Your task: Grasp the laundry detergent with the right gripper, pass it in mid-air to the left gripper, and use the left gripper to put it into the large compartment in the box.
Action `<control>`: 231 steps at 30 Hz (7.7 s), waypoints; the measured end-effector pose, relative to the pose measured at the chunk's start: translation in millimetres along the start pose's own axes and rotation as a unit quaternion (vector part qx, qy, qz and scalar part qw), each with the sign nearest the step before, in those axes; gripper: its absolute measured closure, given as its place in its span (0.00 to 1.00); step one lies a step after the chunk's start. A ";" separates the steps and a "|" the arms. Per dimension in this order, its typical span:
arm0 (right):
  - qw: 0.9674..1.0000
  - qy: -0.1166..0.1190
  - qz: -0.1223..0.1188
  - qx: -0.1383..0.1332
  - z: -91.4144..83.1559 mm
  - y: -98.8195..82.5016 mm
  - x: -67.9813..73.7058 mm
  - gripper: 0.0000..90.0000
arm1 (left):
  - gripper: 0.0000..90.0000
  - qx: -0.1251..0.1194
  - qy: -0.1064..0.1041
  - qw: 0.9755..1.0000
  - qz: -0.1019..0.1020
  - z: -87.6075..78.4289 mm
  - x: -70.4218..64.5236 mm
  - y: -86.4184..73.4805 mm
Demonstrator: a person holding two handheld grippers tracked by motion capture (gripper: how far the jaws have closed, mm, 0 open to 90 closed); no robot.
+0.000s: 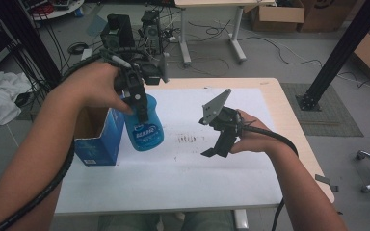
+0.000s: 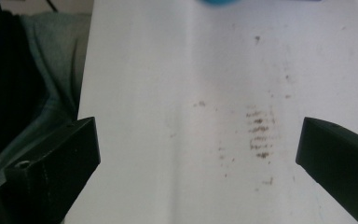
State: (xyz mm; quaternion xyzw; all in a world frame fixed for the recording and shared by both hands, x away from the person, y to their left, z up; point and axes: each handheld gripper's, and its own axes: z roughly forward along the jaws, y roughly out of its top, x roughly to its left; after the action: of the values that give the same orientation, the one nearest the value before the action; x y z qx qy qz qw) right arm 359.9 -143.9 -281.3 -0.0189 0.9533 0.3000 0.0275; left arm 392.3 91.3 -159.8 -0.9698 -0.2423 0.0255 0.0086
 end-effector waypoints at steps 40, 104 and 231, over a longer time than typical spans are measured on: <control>0.986 0.044 0.015 0.157 2.2 -20.9 -0.4 0.00 | 0.43 0.014 0.019 0.887 -0.462 -55.2 97.5 -107.2; 0.987 0.053 0.030 0.145 17.5 -35.8 -2.0 0.00 | 0.44 0.041 -0.009 0.879 -0.475 127.6 135.8 -109.8; 0.983 0.049 0.048 0.173 5.6 -24.1 -7.2 0.00 | 0.00 0.020 -0.080 0.984 0.156 63.6 -10.2 8.9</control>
State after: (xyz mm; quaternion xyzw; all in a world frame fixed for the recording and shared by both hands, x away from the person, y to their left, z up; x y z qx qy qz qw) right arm 368.6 -160.3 -299.1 0.0169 0.9909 0.1301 -0.0304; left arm 384.1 78.8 -223.1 -0.9902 -0.0875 0.1085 0.0045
